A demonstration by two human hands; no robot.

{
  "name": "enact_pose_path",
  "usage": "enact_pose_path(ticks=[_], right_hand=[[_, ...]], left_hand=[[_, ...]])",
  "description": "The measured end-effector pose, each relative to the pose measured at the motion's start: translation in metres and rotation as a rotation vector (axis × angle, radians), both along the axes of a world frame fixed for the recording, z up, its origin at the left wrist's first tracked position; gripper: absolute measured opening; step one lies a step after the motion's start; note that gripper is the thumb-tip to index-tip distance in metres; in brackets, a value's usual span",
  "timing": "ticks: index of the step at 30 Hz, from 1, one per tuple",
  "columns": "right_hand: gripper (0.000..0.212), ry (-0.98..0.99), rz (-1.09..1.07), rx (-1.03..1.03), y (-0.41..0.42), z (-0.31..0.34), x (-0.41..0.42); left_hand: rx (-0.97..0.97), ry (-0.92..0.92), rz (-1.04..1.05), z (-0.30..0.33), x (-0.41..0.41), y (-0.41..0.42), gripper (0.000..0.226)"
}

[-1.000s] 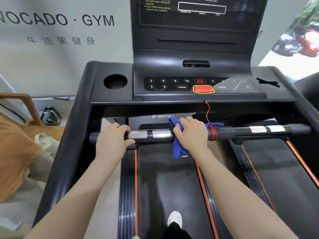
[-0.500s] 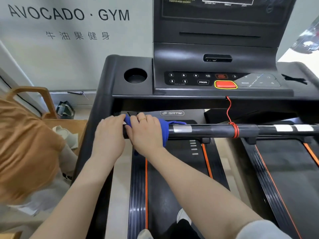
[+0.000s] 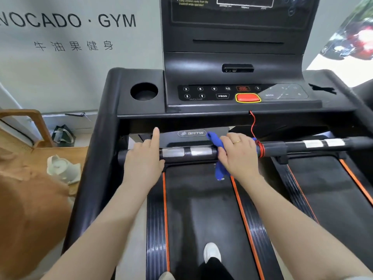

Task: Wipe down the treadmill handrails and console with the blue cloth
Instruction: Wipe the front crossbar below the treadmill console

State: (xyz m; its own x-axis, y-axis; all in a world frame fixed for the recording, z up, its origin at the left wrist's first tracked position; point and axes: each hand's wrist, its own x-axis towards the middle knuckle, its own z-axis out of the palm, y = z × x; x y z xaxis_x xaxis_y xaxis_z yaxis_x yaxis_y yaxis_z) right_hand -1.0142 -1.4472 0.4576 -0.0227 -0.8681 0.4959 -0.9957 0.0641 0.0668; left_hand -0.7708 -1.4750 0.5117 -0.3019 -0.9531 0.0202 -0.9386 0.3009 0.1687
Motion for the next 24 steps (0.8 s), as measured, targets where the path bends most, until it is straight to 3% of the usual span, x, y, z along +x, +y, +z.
enact_pose_path(ticks=[2, 6, 9, 13, 15, 19, 24], right_hand=[[0.029, -0.019, -0.007, 0.003, 0.002, 0.002, -0.022], [0.025, -0.152, -0.148, -0.084, -0.006, -0.002, 0.001], [0.023, -0.146, -0.183, -0.092, -0.008, -0.001, 0.025], [0.023, -0.138, -0.082, -0.044, -0.015, 0.006, 0.074], [0.023, -0.16, 0.013, -0.005, -0.018, 0.006, 0.114], [0.031, -0.181, 0.141, 0.108, -0.027, 0.005, 0.184], [0.036, -0.145, 0.252, 0.139, -0.031, 0.004, 0.182]], left_hand=[[0.014, 0.01, 0.009, 0.001, 0.004, -0.005, 0.082], [0.055, -0.009, -0.01, 0.005, 0.013, -0.008, 0.063], [0.058, 0.06, -0.018, 0.004, 0.016, -0.012, 0.051], [0.017, 0.211, 0.004, 0.003, 0.025, -0.015, 0.04], [-0.023, 0.206, -0.001, -0.001, 0.031, -0.016, 0.041], [0.001, 0.406, 0.071, -0.004, 0.043, -0.013, 0.047], [-0.012, 0.542, 0.164, 0.007, 0.044, -0.009, 0.049]])
